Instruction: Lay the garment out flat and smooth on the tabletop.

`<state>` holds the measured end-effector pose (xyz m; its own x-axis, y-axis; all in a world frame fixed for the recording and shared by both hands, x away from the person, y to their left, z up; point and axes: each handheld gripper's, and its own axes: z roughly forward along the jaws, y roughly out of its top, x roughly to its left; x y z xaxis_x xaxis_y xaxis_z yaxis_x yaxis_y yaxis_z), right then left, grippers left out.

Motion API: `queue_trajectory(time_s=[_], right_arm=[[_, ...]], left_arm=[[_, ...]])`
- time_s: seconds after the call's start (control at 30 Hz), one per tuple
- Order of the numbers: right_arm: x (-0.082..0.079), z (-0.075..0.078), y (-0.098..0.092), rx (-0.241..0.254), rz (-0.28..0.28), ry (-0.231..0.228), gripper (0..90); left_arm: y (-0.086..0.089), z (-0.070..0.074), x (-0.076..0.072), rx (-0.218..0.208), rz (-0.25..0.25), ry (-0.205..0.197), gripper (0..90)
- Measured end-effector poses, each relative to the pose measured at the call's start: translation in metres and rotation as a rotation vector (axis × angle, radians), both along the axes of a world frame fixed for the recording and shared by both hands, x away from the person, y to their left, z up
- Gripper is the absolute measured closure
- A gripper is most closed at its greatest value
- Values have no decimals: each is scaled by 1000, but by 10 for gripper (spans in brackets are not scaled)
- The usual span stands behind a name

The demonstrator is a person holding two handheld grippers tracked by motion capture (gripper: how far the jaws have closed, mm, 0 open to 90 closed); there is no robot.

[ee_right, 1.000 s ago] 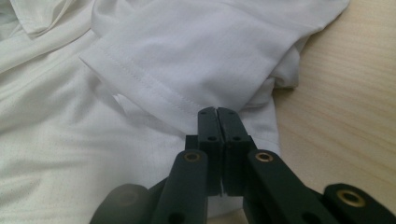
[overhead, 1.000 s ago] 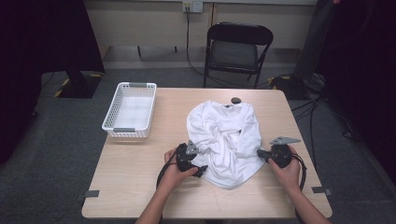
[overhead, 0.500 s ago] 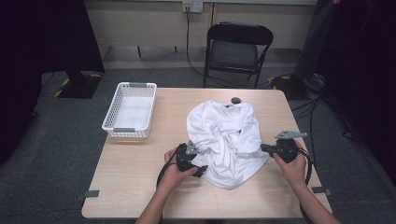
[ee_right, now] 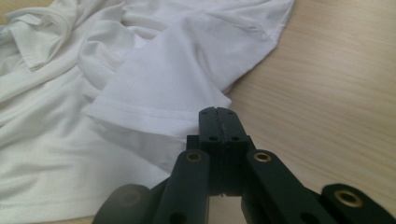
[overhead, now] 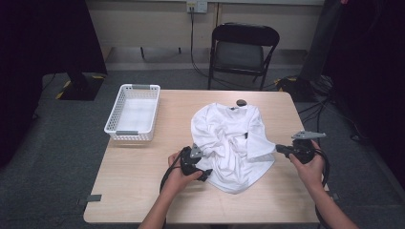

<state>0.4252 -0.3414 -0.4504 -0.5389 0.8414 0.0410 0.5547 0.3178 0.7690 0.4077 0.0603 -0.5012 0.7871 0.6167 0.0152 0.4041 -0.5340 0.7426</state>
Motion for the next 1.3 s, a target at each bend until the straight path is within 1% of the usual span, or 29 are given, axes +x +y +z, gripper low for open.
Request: queue_trajectory(time_s=[0.1,0.2,0.33,0.4,0.47,0.53,0.57,0.6,0.63,0.7,0.73,0.77,0.8,0.83,0.87,0.9,0.97,1.03,1.07,1.1,1.13,1.17,1.23,1.3], right_arm=[[7,2,-12,-10,-14,10,900],[15,3,-26,-7,-28,17,900],[31,0,-46,-24,-30,29,900],[40,-1,-56,-46,-32,39,900],[49,-3,-69,-38,-41,47,900],[58,-5,-81,-96,-74,47,900],[63,-7,-89,-82,-89,58,900],[68,-9,-96,-80,-125,71,900],[72,-10,-104,-88,-170,71,900],[78,-12,-115,-64,-234,73,795],[78,-12,-117,-79,-245,63,761],[76,-11,-115,-90,-243,37,704],[71,-9,-112,-75,-236,18,754],[65,-9,-106,-40,-197,17,750],[59,-9,-97,-27,-162,15,727],[52,-10,-87,-35,-129,5,716],[37,-15,-66,-22,-75,11,694],[25,-25,-49,-32,-50,35,677],[21,-30,-43,-31,-36,34,677],[18,-34,-38,-46,-36,30,673],[16,-37,-35,-62,-36,28,707],[16,-40,-34,-63,-17,39,754],[14,-42,-37,-63,-16,31,766],[14,-41,-46,-82,-25,41,773]], left_arm=[[0,0,0,0,0,0,147],[0,0,0,1,-4,-1,147],[0,0,0,2,-5,-1,147],[0,0,0,1,-4,0,146],[0,0,0,1,-5,0,146],[0,0,0,0,-5,1,145],[0,0,0,-1,-5,1,145],[0,0,0,0,-5,1,145],[0,0,0,1,-6,1,145],[0,0,0,1,-5,1,145],[0,0,0,0,-5,1,145],[0,0,0,0,-4,1,145],[0,0,0,1,-5,1,145],[0,0,0,0,-5,1,145],[0,0,0,0,-4,1,145],[0,0,0,1,-5,1,145],[-1,0,-1,-1,-6,2,145],[-1,0,-2,0,-7,0,145],[-1,0,-2,1,-8,0,145],[-1,0,-2,0,-9,1,145],[-1,0,-2,0,-10,1,145],[-2,0,-3,1,-12,2,145],[-2,0,-5,3,-18,3,145],[-2,0,-6,1,-19,3,145]])
